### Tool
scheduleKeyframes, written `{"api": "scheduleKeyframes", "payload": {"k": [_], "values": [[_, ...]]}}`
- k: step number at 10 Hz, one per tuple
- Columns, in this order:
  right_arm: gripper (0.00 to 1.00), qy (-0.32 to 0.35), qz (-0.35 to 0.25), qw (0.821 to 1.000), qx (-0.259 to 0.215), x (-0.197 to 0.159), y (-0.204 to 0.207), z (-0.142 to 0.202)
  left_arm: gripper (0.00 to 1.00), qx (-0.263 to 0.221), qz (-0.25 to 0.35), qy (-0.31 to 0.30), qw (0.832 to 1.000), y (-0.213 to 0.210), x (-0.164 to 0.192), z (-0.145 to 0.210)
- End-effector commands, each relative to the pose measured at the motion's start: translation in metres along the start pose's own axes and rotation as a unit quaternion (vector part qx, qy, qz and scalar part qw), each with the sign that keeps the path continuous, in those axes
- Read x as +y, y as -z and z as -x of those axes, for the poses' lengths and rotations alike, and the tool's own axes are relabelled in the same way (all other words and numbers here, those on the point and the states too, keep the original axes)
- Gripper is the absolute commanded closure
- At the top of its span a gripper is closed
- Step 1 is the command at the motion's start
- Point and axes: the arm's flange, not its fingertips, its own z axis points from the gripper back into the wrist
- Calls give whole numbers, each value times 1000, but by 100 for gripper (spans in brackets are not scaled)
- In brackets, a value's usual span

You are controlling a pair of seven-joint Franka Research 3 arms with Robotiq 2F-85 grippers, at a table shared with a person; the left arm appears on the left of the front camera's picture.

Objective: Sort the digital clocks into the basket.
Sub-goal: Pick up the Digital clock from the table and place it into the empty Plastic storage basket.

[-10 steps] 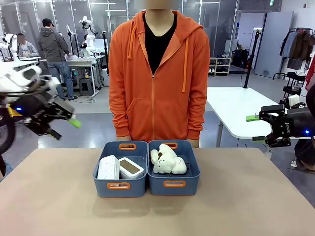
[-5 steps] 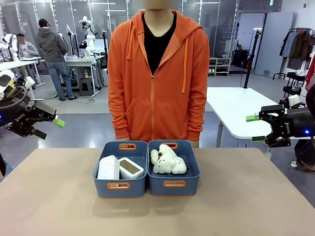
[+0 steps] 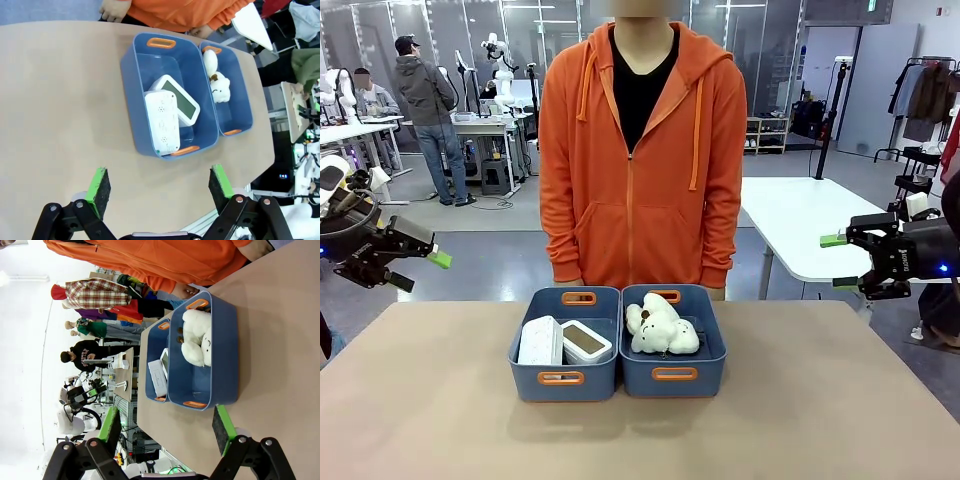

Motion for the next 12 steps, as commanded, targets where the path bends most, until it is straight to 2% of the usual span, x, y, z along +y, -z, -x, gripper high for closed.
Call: {"api": "scheduleKeyframes", "payload": {"k": [1,12], "values": [[7,1,0,1000,-1,1,0,0,0,0,-2,7,1000,-3,-3,-3],[7,1,0,1000,-1,1,0,0,0,0,-2,7,1000,-3,-3,-3]]}}
